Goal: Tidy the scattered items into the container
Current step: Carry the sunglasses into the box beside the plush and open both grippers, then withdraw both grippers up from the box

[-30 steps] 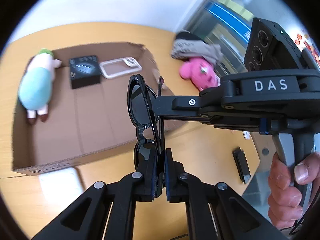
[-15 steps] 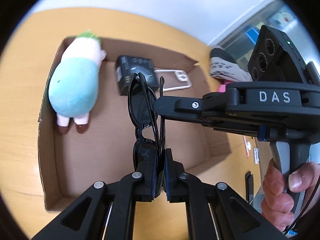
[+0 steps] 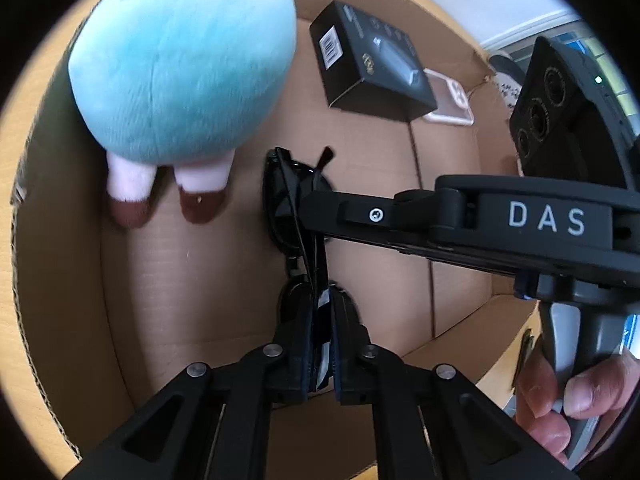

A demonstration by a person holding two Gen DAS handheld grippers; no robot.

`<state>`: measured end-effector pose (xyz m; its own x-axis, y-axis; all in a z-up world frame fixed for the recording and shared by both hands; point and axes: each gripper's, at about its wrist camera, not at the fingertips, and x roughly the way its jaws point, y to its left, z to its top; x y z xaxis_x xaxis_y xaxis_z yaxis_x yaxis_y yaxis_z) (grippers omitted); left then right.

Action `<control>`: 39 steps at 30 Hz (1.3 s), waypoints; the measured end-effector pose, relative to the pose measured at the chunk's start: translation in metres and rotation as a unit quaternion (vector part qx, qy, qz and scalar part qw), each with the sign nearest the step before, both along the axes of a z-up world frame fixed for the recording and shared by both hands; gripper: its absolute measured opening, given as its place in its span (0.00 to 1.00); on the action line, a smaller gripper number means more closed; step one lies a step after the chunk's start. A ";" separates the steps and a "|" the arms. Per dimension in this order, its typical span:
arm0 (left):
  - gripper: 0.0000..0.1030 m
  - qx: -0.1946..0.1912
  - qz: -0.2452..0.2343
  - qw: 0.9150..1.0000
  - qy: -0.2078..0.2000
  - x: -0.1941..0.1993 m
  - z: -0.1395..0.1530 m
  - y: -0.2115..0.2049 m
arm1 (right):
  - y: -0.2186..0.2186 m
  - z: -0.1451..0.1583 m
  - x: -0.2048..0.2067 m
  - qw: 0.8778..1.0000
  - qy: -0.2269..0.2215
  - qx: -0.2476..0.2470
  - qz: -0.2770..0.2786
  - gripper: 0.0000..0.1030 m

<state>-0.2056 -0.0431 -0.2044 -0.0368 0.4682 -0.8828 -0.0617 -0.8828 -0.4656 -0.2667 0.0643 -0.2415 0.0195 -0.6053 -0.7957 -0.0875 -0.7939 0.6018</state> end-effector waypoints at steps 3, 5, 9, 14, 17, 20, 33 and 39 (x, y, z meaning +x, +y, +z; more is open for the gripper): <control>0.08 -0.017 0.002 1.000 -0.007 0.004 -0.002 0.001 | -0.001 -0.003 0.002 1.000 -0.002 0.002 0.003 0.05; 0.08 -0.028 0.004 1.000 -0.004 0.006 0.001 0.000 | -0.001 -0.003 0.002 1.000 -0.001 -0.001 0.003 0.05; 0.19 -0.057 0.014 0.998 0.018 0.014 0.020 -0.003 | 0.008 0.013 0.002 1.000 0.011 -0.010 0.003 0.08; 0.55 -0.100 0.026 0.989 0.109 0.041 0.085 0.002 | 0.031 0.084 0.015 0.996 0.085 0.016 0.009 0.91; 0.61 -0.128 0.035 0.973 0.187 0.067 0.140 0.011 | 0.045 0.155 0.043 0.973 0.198 0.108 0.042 0.98; 0.74 -0.138 0.047 0.957 0.252 0.084 0.192 0.022 | 0.065 0.212 0.075 0.942 0.276 0.184 0.056 1.00; 0.76 -0.156 0.051 0.916 0.367 0.136 0.309 0.098 | 0.158 0.327 0.174 0.903 0.375 0.208 0.001 1.00; 0.76 -0.161 0.050 0.911 0.377 0.165 0.325 0.124 | 0.187 0.341 0.209 0.900 0.389 0.195 -0.011 1.00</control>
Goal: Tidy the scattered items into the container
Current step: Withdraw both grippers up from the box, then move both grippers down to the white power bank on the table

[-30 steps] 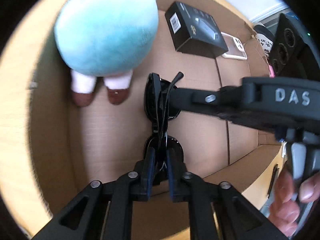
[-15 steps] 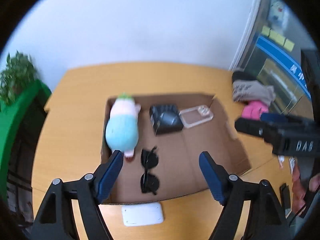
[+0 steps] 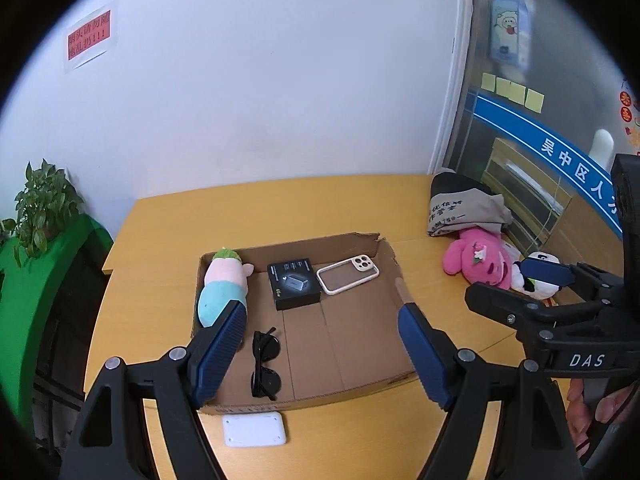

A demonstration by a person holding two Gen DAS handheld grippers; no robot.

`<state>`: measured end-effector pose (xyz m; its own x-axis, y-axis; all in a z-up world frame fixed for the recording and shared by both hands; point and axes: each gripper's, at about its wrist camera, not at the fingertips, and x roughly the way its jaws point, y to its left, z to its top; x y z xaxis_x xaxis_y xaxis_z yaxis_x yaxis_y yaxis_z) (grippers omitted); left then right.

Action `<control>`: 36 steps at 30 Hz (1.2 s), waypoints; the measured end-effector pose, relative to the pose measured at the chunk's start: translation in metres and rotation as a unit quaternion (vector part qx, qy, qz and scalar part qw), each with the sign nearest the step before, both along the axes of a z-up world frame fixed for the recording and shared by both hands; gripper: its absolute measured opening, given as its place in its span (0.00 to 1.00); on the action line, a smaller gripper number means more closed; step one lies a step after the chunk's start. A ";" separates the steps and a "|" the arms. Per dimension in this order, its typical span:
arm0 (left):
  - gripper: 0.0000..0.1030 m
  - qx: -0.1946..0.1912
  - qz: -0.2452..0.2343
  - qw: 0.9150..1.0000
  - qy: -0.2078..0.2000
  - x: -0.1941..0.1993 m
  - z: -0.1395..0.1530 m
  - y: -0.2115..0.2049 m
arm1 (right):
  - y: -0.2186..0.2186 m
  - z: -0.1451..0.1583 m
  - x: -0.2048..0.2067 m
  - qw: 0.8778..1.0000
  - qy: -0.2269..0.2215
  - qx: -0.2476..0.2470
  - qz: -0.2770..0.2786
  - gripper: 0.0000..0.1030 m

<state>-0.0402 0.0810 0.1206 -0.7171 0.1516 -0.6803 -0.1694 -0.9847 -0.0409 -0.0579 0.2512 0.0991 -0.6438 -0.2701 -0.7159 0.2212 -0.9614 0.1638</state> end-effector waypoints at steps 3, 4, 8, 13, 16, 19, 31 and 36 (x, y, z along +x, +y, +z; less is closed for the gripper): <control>0.76 0.002 0.007 1.000 -0.001 0.015 0.003 0.007 | 0.009 0.002 0.013 1.000 0.000 -0.004 0.003 1.00; 0.76 0.005 0.011 1.000 -0.003 0.019 0.003 0.007 | 0.012 0.002 0.016 1.000 -0.001 -0.004 0.005 1.00; 0.76 0.013 0.020 1.000 -0.012 0.030 0.002 0.003 | 0.016 0.002 0.027 1.000 -0.005 -0.001 0.006 1.00; 0.76 0.009 0.024 1.000 -0.010 0.035 0.005 -0.009 | 0.012 0.004 0.034 1.000 -0.011 0.004 0.000 1.00; 0.76 0.013 0.023 1.000 -0.012 0.035 0.003 -0.020 | 0.002 0.004 0.036 1.000 -0.013 0.015 0.001 1.00; 0.76 0.016 0.015 1.000 -0.014 0.034 -0.003 -0.034 | -0.012 0.003 0.037 0.999 -0.017 0.027 -0.002 1.00; 0.76 0.086 0.007 0.992 -0.088 0.029 -0.068 -0.133 | -0.073 -0.032 0.041 0.994 -0.090 0.067 -0.008 1.00; 0.76 0.125 -0.001 0.981 -0.151 0.028 -0.121 -0.175 | -0.093 -0.081 0.039 0.987 -0.156 0.032 0.015 1.00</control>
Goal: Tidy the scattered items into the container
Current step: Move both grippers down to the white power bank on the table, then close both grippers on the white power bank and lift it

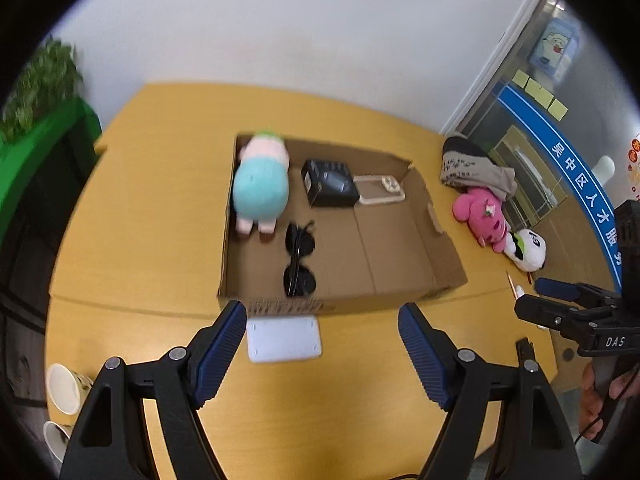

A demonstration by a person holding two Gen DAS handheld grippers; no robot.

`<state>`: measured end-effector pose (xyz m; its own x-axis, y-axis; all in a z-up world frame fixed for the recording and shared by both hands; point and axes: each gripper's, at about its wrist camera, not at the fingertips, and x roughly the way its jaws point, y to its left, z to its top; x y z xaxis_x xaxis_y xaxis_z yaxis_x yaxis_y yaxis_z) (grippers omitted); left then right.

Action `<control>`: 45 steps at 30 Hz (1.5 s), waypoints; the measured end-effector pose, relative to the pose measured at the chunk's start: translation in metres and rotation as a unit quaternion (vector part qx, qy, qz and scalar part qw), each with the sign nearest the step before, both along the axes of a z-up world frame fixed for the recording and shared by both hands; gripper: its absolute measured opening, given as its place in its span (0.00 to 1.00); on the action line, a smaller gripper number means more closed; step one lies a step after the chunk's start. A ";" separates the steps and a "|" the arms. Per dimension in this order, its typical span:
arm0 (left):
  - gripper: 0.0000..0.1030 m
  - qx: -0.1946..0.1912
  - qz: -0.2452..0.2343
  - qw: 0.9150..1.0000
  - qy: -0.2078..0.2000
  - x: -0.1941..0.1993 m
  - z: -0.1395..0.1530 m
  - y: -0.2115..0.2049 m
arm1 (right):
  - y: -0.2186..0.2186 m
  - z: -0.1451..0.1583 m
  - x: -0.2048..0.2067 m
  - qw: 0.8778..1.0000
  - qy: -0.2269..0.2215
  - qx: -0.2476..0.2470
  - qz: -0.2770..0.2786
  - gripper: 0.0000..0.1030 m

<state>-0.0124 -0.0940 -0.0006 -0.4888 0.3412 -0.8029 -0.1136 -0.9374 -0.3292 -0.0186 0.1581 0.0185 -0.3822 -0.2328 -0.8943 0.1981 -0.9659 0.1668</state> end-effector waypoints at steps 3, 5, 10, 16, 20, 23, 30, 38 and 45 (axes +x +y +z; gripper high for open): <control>0.76 0.029 -0.001 0.998 -0.054 -0.006 -0.044 -0.023 | -0.010 -0.049 -0.005 0.998 -0.055 -0.030 0.019 1.00; 0.76 0.063 -0.004 0.994 -0.092 -0.012 -0.074 -0.036 | -0.016 -0.096 -0.010 0.993 -0.104 -0.045 0.028 1.00; 0.76 0.131 -0.021 0.980 -0.149 -0.034 -0.138 -0.051 | -0.029 -0.179 -0.016 0.981 -0.183 -0.052 0.036 1.00; 0.75 0.169 -0.014 0.964 -0.203 -0.070 -0.211 -0.052 | -0.052 -0.229 -0.040 0.976 -0.196 -0.062 0.073 1.00; 0.72 0.176 -0.033 0.960 -0.215 -0.077 -0.239 -0.041 | -0.072 -0.254 -0.068 0.974 -0.191 -0.082 0.091 1.00; 0.72 0.177 -0.042 0.962 -0.204 -0.080 -0.239 -0.034 | -0.090 -0.272 -0.077 0.971 -0.194 -0.082 0.115 1.00; 0.40 0.141 -0.048 0.966 -0.212 -0.078 -0.238 -0.018 | -0.119 -0.271 -0.073 0.976 -0.132 -0.038 0.170 0.88; 0.35 0.104 -0.045 0.969 -0.220 -0.053 -0.234 0.001 | -0.081 -0.265 -0.052 0.982 -0.130 -0.048 0.130 0.65; 0.35 0.088 -0.029 0.977 -0.192 -0.028 -0.208 0.013 | -0.056 -0.238 -0.030 0.985 -0.092 -0.064 0.130 0.56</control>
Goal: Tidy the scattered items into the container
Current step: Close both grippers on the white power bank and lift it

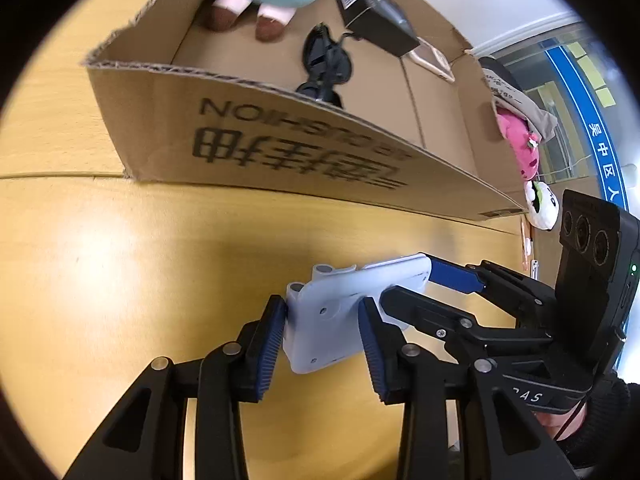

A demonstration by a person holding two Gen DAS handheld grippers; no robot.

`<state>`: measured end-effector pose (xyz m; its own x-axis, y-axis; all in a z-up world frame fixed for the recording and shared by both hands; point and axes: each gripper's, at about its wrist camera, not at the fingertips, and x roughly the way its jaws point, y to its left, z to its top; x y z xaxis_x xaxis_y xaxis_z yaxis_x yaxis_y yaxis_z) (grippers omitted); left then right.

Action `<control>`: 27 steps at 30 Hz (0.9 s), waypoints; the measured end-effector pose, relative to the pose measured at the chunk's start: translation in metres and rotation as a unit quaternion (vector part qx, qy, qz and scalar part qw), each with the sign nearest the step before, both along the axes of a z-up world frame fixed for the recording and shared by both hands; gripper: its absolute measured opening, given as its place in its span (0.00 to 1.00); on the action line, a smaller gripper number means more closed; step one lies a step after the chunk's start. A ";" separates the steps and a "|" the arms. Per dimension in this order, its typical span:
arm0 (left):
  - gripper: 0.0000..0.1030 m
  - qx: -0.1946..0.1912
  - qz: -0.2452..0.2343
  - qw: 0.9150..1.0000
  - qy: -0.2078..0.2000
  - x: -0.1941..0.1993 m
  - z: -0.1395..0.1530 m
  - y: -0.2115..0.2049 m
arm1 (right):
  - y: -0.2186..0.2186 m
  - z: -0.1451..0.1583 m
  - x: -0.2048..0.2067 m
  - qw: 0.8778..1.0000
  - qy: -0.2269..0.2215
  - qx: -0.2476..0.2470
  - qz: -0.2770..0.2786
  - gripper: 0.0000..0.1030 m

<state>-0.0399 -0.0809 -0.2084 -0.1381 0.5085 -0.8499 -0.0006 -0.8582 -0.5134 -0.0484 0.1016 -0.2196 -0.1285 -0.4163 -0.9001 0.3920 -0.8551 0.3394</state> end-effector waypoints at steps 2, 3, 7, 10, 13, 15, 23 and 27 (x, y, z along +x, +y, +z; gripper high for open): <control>0.35 -0.007 0.003 1.000 0.008 0.006 0.008 0.007 | 0.004 0.007 0.005 1.000 0.009 -0.002 0.002 0.56; 0.35 -0.012 0.004 1.000 0.012 0.009 0.012 0.011 | 0.005 0.011 0.005 1.000 0.012 -0.005 -0.002 0.55; 0.34 -0.030 0.008 0.999 0.036 0.014 0.037 0.030 | 0.014 0.032 0.019 0.999 0.028 -0.019 -0.018 0.49; 0.34 -0.032 0.010 0.998 0.061 0.015 0.061 0.039 | 0.019 0.057 0.018 0.998 0.051 -0.020 -0.018 0.49; 0.34 -0.033 0.005 0.996 0.086 0.011 0.083 0.049 | 0.033 0.080 0.016 0.997 0.072 -0.028 -0.022 0.49; 0.34 -0.037 0.000 0.994 0.101 0.008 0.097 0.055 | 0.040 0.094 0.014 0.995 0.084 -0.032 -0.031 0.49; 0.34 -0.045 -0.019 0.985 0.163 -0.018 0.159 0.090 | 0.070 0.166 -0.003 0.986 0.147 -0.053 -0.066 0.49; 0.34 -0.043 -0.037 0.982 0.180 -0.036 0.177 0.105 | 0.085 0.193 -0.020 0.979 0.172 -0.061 -0.086 0.49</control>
<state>-0.0760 0.0243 -0.0314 -0.4036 0.4561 -0.7931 -0.2324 -0.8896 -0.3933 -0.0685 0.1866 -0.0263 -0.4925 -0.4638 -0.7364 0.3544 -0.8797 0.3170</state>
